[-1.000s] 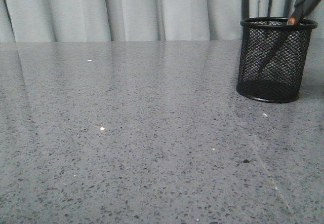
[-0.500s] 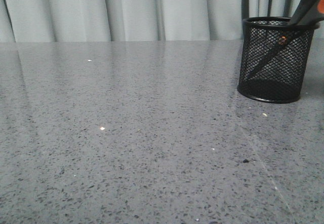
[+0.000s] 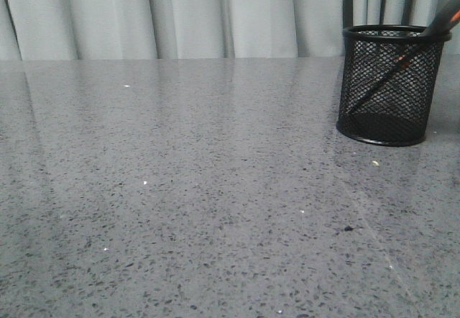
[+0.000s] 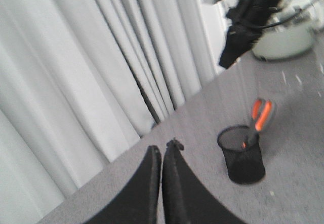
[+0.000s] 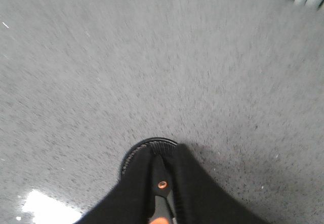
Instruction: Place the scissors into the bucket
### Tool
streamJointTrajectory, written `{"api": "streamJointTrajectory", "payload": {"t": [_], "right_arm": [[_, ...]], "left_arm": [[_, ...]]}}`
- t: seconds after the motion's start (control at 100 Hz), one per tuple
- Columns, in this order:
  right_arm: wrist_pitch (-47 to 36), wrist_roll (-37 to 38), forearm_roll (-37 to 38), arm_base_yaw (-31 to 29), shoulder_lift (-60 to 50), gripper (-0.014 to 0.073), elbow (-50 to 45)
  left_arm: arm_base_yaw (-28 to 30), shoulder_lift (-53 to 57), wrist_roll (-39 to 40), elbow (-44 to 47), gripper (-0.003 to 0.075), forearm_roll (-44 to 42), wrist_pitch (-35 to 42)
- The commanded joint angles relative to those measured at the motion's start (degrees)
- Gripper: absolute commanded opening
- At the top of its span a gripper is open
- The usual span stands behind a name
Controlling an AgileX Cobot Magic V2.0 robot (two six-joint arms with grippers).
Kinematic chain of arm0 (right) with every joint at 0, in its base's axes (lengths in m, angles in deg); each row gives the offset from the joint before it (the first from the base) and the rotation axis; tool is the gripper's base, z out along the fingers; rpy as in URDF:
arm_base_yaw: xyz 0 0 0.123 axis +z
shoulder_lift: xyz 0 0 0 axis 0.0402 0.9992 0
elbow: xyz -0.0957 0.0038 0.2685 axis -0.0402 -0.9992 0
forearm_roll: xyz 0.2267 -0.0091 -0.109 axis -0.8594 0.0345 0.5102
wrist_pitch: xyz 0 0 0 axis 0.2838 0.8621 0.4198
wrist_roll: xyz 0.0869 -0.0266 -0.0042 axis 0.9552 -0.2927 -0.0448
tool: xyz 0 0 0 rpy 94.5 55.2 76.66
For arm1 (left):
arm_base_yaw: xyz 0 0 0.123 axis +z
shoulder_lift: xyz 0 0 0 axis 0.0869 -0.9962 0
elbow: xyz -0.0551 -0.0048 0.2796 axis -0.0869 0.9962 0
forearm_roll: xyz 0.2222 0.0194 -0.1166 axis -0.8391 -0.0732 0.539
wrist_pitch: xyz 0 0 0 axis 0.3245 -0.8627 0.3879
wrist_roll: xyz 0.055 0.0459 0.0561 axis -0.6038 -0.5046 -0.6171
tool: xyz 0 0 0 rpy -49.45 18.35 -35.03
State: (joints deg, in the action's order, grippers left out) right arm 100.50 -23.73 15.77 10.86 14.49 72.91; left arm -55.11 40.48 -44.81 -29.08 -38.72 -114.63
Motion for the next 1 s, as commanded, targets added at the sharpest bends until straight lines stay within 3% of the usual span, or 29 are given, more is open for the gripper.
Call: {"api": "streamJointTrajectory", "payload": {"t": [0.0, 0.22, 0.41, 0.52, 0.72, 0.99], "right_arm": [[-4.6, -0.7, -1.3, 0.0, -8.1, -0.0043, -1.5], [-15.6, -4.1, -1.3, 0.0, -30.7, -0.0045, -25.8], [-31.7, -4.4, -1.1, 0.0, -54.8, -0.0045, -54.3], [-35.7, -4.4, -0.9, 0.0, -66.8, -0.0045, -65.8], [-38.3, -4.4, 3.0, 0.0, -79.1, -0.0045, -70.6], [-38.1, -4.4, 3.4, 0.0, -78.5, -0.0045, -70.7]], "left_arm": [[-0.5, 3.4, 6.0, 5.5, -0.002, -3.2, 11.6], [-0.4, 14.1, 9.1, 26.1, -0.002, -3.7, 25.8], [1.8, 17.3, 9.4, 38.3, -0.002, -4.1, 28.8], [3.5, 17.3, 9.4, 42.0, -0.002, -4.1, 30.3], [4.8, 17.3, 9.4, 42.7, -0.002, -4.1, 31.8], [4.8, 17.3, 9.4, 42.7, -0.002, -4.1, 31.5]]}}
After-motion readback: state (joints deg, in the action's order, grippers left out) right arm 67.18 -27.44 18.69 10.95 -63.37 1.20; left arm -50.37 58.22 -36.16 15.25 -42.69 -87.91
